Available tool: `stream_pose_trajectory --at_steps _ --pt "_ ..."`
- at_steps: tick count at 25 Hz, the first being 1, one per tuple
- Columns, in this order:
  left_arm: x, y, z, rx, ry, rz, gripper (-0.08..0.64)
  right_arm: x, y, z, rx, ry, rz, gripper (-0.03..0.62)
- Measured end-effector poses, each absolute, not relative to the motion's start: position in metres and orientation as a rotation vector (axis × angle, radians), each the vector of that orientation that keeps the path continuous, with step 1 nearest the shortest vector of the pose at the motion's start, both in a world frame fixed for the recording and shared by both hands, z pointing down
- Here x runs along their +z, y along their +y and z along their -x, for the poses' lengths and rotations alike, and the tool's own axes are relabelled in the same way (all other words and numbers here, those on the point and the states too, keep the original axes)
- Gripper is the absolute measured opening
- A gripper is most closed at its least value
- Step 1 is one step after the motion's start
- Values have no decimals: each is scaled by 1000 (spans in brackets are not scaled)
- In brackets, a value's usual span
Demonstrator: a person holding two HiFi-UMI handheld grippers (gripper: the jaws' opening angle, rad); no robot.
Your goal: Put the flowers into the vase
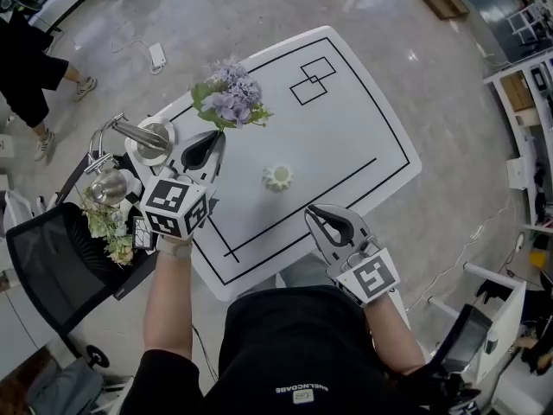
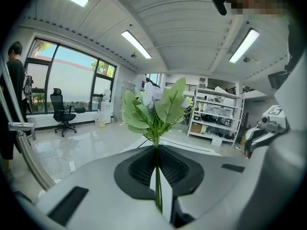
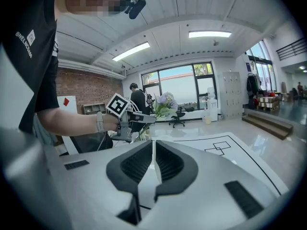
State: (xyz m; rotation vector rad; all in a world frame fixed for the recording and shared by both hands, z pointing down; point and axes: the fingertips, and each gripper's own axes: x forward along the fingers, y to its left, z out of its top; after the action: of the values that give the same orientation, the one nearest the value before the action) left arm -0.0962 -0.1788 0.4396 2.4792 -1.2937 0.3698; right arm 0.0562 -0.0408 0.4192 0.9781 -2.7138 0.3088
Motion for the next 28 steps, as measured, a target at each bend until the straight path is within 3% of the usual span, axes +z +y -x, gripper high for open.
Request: stream_pose_trajectory --at_steps 6,10,28 --pt "414 -151 117 310 -1340 -2451 15 410 -30 -43 274 -2711 -972 11" --pt "385 -138 118 106 -1299 -2466 15 404 -21 -30 248 -2742 -948 11" --pt "288 -147 62 -367 -1092 -2635 15 392 -10 -33 183 -2722 -1060 11"
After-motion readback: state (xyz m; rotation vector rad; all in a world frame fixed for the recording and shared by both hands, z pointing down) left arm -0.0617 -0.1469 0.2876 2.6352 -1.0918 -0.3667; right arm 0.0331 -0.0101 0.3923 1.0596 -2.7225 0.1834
